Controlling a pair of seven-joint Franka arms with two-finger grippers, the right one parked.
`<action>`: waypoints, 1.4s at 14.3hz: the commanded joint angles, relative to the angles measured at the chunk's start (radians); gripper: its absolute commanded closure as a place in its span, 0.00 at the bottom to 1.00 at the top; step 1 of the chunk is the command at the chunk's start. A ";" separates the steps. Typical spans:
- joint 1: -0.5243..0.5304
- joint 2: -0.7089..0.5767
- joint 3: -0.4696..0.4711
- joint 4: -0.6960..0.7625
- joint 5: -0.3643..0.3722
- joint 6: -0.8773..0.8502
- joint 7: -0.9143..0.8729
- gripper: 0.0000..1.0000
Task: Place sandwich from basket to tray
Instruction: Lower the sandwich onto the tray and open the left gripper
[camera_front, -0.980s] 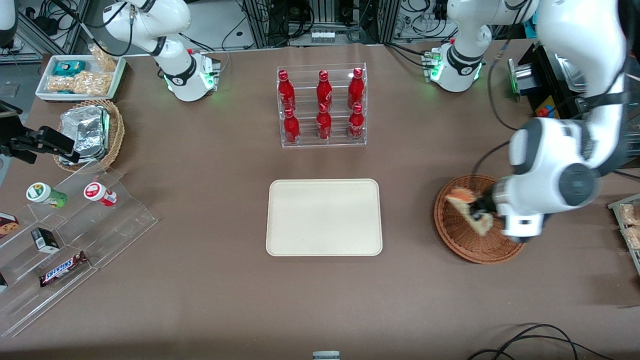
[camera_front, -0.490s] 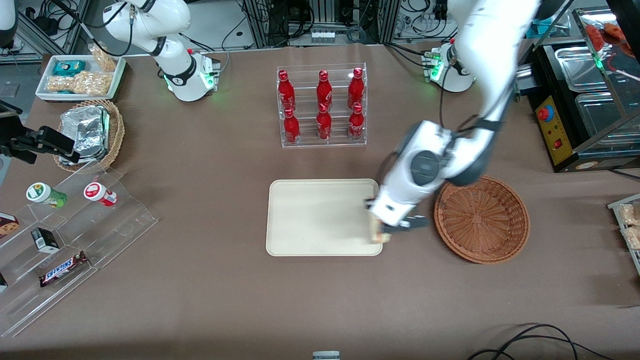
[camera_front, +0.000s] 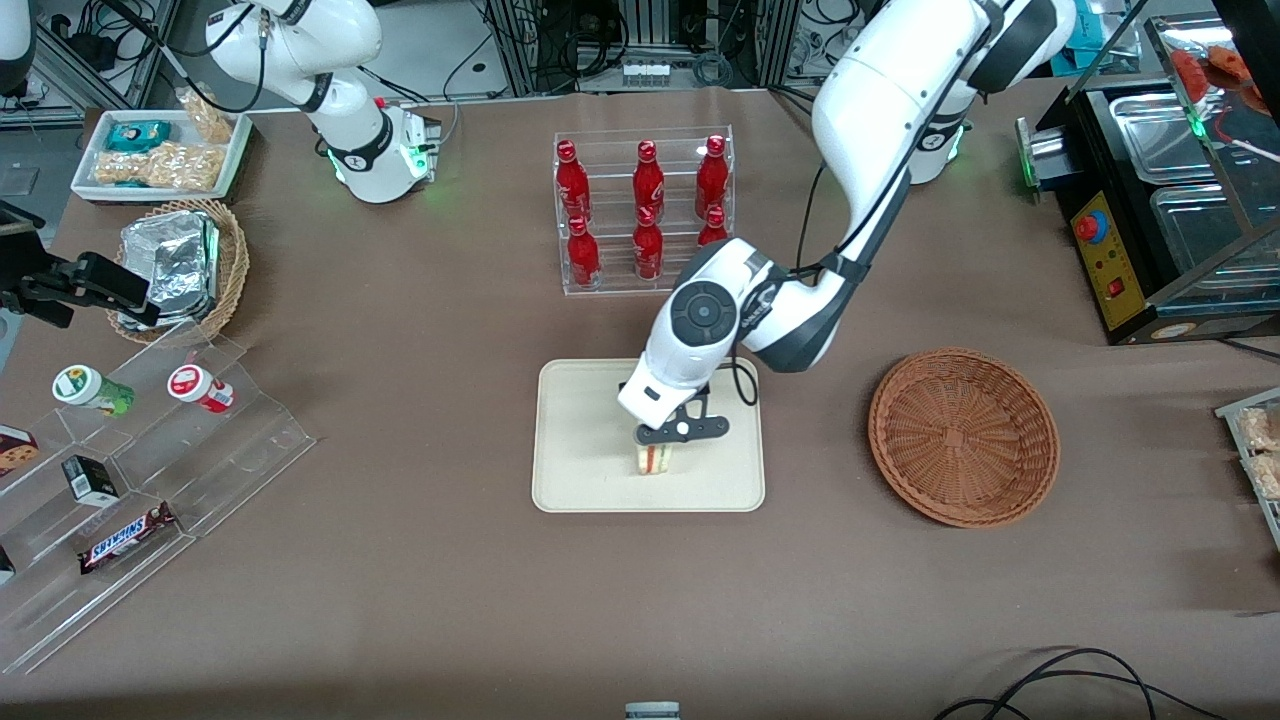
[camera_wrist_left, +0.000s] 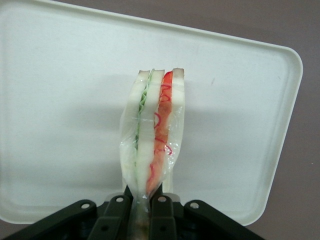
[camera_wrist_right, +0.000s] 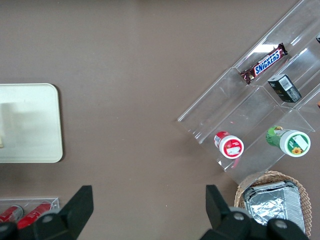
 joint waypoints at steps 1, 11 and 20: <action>-0.018 0.051 0.016 0.064 0.048 -0.014 -0.041 1.00; -0.009 -0.070 0.016 0.054 0.086 -0.084 -0.064 0.00; 0.165 -0.407 0.039 -0.141 0.118 -0.322 -0.059 0.00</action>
